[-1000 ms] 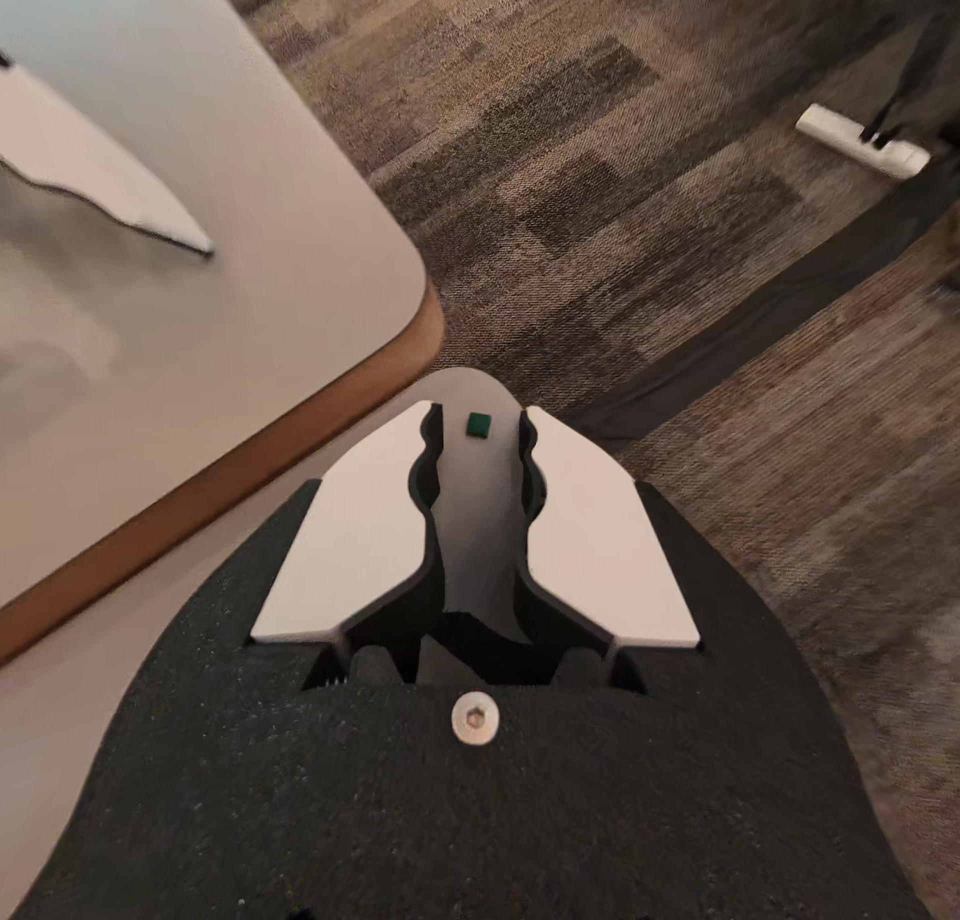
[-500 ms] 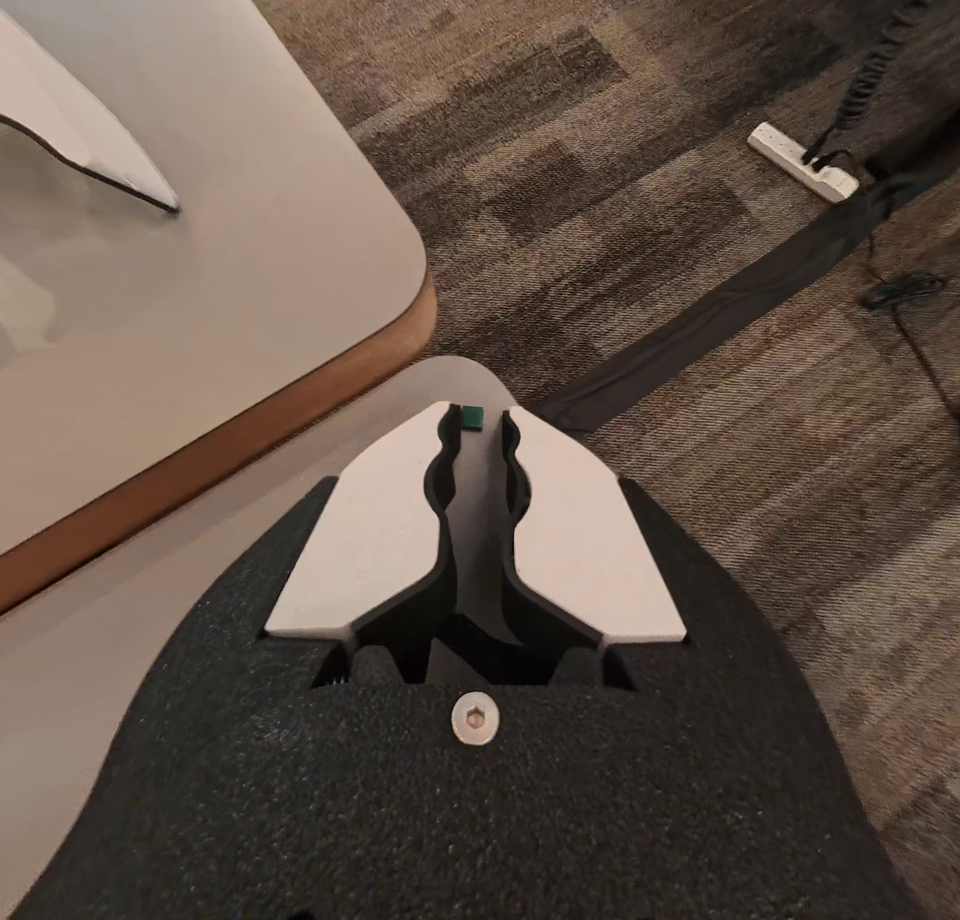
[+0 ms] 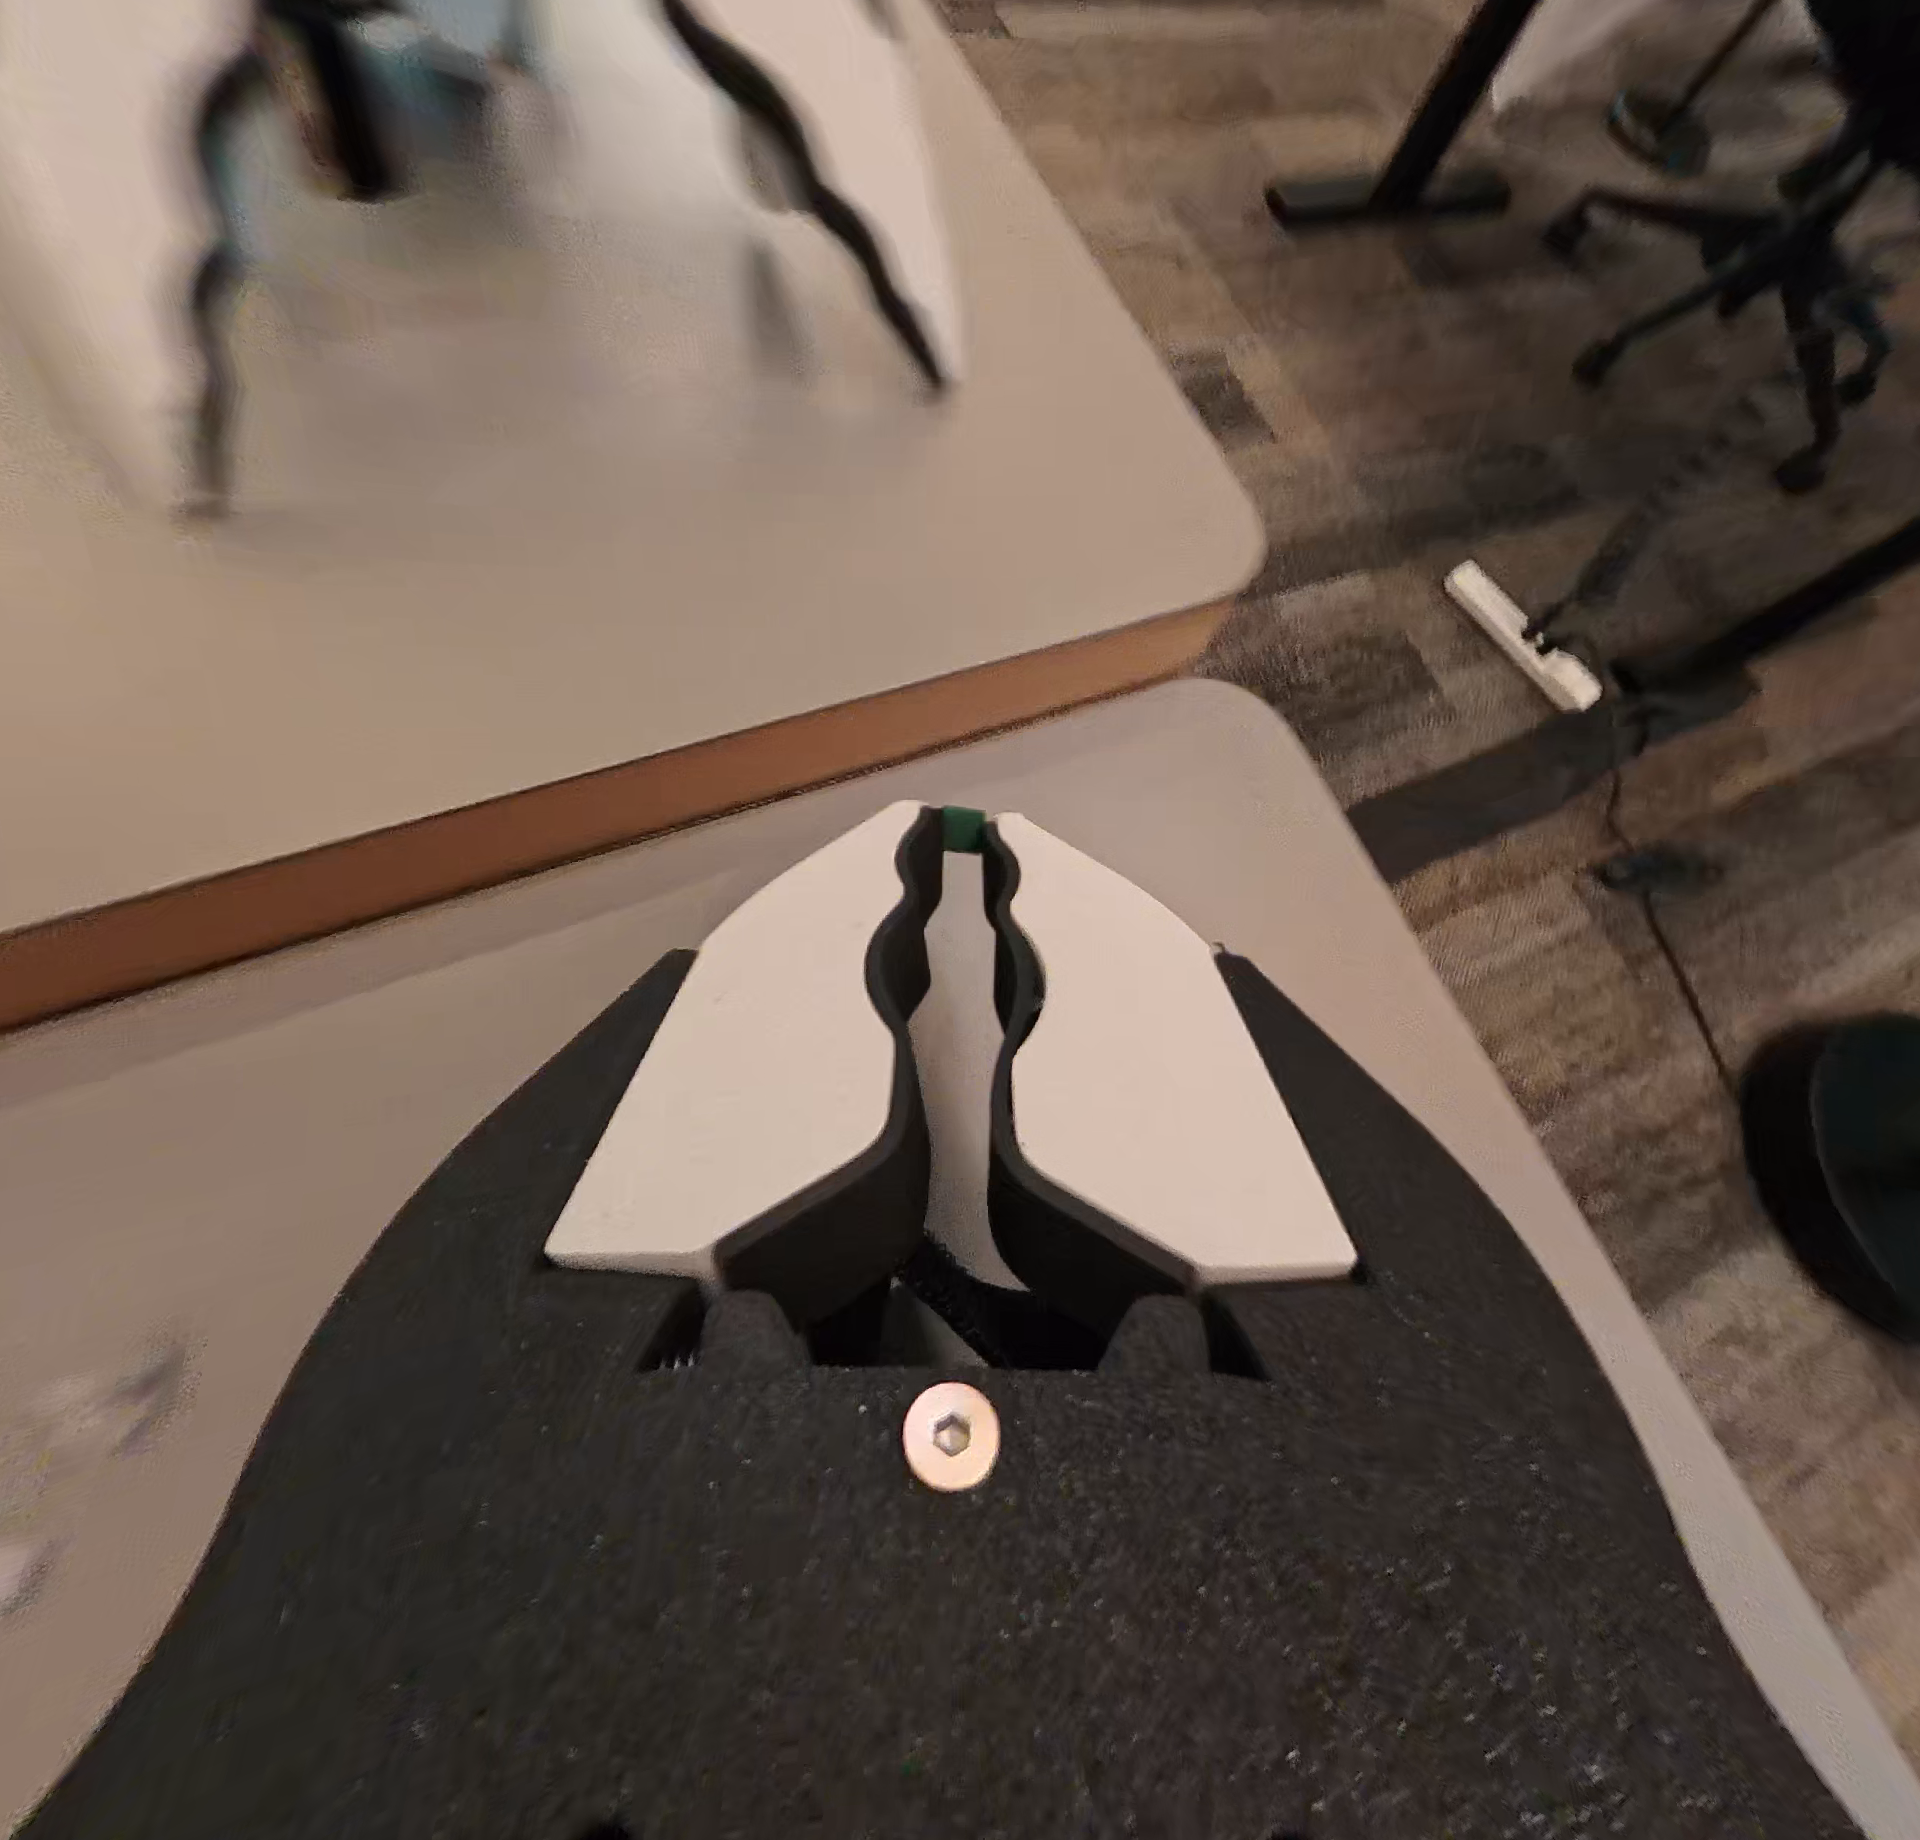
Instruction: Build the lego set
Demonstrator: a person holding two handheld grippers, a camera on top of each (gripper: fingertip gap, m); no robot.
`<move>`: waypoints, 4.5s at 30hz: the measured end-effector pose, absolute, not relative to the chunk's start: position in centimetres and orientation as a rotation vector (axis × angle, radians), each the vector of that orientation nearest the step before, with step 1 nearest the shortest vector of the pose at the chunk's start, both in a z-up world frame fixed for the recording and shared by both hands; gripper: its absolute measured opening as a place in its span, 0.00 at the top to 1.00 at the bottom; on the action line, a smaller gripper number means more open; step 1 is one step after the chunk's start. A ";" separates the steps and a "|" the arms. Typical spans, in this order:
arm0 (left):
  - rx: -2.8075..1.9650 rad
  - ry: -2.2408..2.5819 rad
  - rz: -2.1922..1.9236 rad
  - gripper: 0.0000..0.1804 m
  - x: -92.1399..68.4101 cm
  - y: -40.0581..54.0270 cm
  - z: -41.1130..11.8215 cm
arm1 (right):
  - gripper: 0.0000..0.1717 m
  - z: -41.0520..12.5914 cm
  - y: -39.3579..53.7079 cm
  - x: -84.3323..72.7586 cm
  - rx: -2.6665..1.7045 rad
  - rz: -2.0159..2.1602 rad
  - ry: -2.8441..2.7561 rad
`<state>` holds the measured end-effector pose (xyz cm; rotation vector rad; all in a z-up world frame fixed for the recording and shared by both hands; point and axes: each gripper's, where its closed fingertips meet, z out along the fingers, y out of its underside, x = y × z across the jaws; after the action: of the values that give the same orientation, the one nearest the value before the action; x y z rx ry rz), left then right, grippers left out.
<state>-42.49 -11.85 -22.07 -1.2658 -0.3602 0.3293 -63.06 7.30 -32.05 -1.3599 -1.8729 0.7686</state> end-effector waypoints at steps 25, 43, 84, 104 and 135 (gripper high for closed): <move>-1.232 -0.409 0.311 1.00 -43.4 -12.9 -21.8 | 0.96 -34.9 1.0 -36.5 -0.955 0.491 -2.368; -1.254 -0.399 0.290 1.00 -43.1 -12.5 -22.1 | 0.88 -34.4 -2.5 -32.4 -0.882 0.514 -2.815; -1.246 -0.397 0.282 1.00 -42.9 -12.4 -21.9 | 0.87 -36.1 -3.9 -34.3 -0.243 0.197 -3.064; -1.476 0.166 -0.380 0.88 -25.3 -3.5 -24.6 | 0.91 -29.2 1.9 -15.8 -1.307 0.186 -2.520; -1.549 0.586 0.163 0.96 -18.8 -3.4 -27.0 | 0.69 -31.9 3.8 -7.0 -1.937 0.362 -2.066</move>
<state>-18.76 -3.38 -27.05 -1.5494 0.5856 0.1632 -7.05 3.84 -31.85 -1.9368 -2.0656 0.3624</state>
